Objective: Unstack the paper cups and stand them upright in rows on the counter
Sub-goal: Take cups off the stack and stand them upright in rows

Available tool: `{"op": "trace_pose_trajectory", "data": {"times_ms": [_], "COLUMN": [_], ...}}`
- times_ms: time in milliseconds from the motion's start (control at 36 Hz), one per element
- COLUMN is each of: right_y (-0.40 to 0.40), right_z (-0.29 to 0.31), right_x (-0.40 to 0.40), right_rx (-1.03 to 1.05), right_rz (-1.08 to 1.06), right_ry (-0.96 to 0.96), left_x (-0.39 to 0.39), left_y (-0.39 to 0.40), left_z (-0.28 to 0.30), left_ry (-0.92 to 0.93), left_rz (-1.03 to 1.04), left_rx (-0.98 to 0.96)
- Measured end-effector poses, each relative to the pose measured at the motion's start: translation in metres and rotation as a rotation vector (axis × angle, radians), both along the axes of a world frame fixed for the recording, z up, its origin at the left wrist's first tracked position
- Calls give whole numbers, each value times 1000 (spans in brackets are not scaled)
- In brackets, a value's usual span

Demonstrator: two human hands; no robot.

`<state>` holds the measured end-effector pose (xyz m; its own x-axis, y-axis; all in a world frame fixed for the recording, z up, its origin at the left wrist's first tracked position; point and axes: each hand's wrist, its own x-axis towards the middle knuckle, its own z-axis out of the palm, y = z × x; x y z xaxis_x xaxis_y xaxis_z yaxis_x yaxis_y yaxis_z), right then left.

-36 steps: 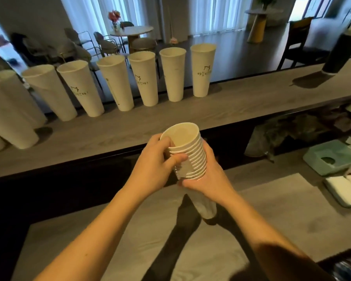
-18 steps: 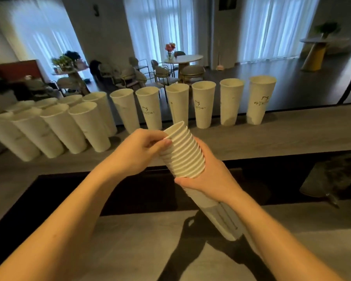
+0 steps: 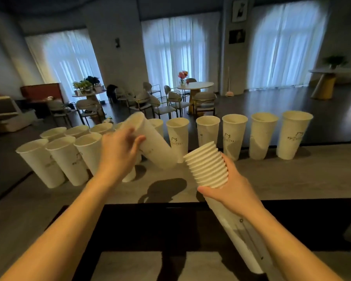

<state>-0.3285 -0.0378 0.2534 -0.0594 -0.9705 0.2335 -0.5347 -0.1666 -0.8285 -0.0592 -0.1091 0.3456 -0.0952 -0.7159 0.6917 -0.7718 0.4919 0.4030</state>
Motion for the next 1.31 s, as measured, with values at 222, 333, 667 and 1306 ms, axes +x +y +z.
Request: {"op": "trace_pose_trajectory", "data": {"times_ms": [222, 333, 667, 1306], "right_y": [-26, -37, -44, -11], "right_z": [15, 22, 25, 22], "right_x": [21, 26, 26, 9], "right_rx": [-17, -29, -40, 22], "right_rz": [17, 5, 4, 5], "right_ry": [-10, -4, 25, 224], "left_x": [-11, -7, -3, -67], "left_y": [-60, -78, -103, -11], "left_z": [-39, -42, -36, 3], "left_ry": [-534, -529, -536, 102], "left_rz": [52, 50, -9, -592], "left_rx": [136, 108, 133, 593]}}
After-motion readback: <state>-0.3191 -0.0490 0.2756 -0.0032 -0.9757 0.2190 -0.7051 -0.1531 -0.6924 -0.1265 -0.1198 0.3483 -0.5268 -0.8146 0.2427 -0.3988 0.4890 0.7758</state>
